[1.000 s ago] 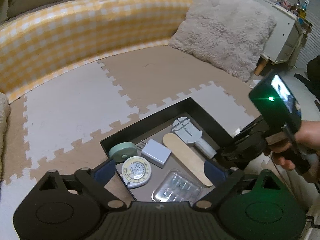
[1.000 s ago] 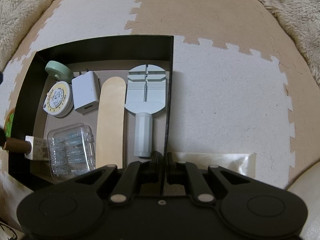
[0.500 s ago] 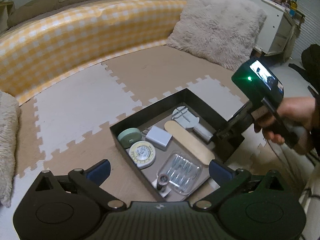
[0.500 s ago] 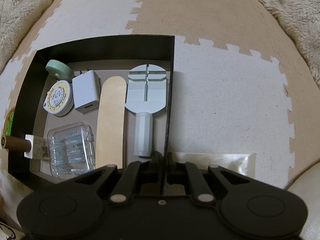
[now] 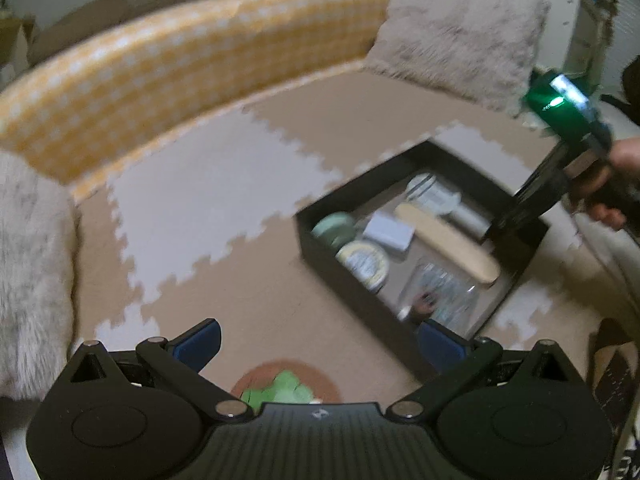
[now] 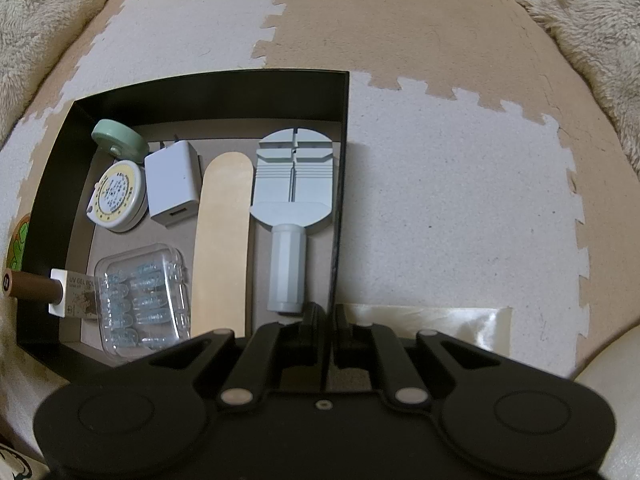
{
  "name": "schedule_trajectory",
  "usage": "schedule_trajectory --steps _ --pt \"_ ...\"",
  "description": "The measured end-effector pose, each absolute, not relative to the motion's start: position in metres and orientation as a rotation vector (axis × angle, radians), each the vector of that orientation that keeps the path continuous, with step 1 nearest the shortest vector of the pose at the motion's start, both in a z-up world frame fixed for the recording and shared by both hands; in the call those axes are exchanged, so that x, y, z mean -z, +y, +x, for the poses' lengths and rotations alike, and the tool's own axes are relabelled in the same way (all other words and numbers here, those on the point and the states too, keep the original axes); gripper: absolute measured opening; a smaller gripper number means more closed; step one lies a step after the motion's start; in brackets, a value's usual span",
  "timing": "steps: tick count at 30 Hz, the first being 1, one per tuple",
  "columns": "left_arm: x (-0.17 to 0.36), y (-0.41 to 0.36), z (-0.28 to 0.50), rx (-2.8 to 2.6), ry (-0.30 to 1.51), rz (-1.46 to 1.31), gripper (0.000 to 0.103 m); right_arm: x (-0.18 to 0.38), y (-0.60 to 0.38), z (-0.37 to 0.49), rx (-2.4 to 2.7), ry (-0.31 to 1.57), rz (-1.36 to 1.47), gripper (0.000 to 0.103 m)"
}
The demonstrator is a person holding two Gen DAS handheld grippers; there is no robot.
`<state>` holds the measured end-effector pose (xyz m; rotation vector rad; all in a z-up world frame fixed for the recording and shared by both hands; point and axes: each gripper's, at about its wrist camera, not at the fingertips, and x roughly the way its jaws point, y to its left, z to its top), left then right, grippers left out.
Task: Organize rigid objects
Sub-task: 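Move the left tool to the elephant cork coaster and grasp its rim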
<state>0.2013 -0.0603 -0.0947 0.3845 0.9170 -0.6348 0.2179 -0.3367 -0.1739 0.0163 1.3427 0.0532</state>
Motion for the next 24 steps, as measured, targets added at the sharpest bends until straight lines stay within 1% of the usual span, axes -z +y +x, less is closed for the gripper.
schedule_trajectory --steps 7,13,18,24 --pt "0.132 -0.040 0.228 0.588 1.105 0.290 0.103 0.174 -0.337 0.218 -0.053 1.343 0.018 0.007" --pt "0.169 -0.032 0.238 0.534 1.228 0.300 0.103 0.174 -0.337 0.218 -0.054 1.342 0.020 0.007" --pt "0.186 -0.026 0.242 0.512 1.273 0.319 0.103 0.174 -0.337 0.218 -0.054 1.342 0.020 0.007" --pt "0.188 -0.032 0.239 0.506 1.261 0.363 0.103 0.174 -0.337 0.218 -0.054 1.343 0.018 0.008"
